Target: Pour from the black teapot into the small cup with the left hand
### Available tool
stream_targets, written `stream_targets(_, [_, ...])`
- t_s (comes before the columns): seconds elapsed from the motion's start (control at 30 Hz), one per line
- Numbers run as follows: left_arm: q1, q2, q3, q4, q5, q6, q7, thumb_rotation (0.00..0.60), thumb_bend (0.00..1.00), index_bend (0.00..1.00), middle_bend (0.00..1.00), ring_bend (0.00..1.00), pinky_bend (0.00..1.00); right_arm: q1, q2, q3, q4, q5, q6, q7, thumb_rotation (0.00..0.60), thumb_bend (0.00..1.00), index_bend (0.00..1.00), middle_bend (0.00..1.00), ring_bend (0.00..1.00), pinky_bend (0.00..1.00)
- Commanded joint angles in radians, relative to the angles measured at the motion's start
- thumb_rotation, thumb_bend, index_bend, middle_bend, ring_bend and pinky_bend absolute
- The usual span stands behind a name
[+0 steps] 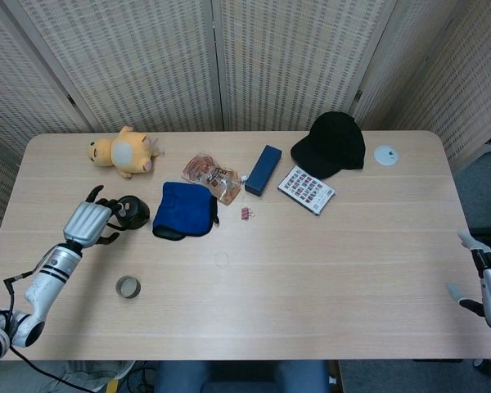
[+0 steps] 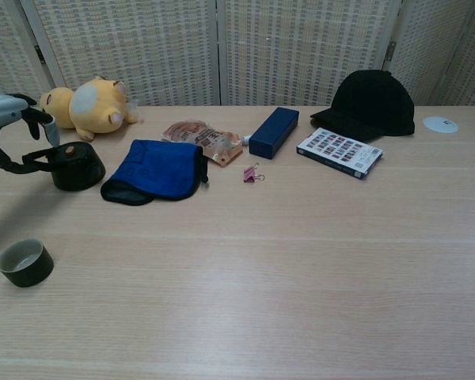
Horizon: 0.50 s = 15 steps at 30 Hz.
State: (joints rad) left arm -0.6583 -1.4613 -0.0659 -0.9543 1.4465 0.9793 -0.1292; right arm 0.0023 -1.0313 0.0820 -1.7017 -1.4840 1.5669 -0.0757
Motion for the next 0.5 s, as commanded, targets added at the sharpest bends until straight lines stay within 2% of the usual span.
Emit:
stream_targets(0.03, [0.000,-0.001,-0.001,0.004,-0.002,-0.002,-0.002,0.600,0.27,0.38,0.35,0.35,0.00,-0.001,0.000,0.000,0.000,0.000,0.001,0.000,0.600,0.16,0.16,0.28,0.16,0.18])
stream_targets(0.5, [0.003,-0.015,0.009,0.033,0.003,-0.009,-0.012,0.600,0.27,0.45,0.43,0.39,0.00,-0.003,0.000,0.000,-0.005,-0.001,0.003,-0.007,0.600,0.16,0.16,0.28,0.16,0.18])
